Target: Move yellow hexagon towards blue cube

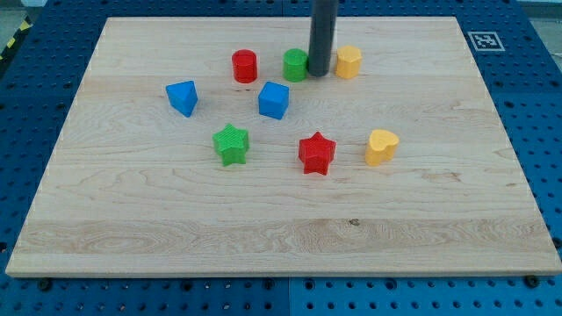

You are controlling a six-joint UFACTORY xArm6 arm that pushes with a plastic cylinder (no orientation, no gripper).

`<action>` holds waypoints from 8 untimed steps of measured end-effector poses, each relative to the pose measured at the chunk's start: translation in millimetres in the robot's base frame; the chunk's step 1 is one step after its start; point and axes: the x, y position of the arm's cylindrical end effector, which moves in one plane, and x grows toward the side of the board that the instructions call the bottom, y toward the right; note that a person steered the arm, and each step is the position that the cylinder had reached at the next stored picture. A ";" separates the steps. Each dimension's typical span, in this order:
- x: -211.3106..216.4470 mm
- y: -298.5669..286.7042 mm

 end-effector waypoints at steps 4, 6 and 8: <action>3.8 39.4; 14.1 -5.5; 16.3 -25.3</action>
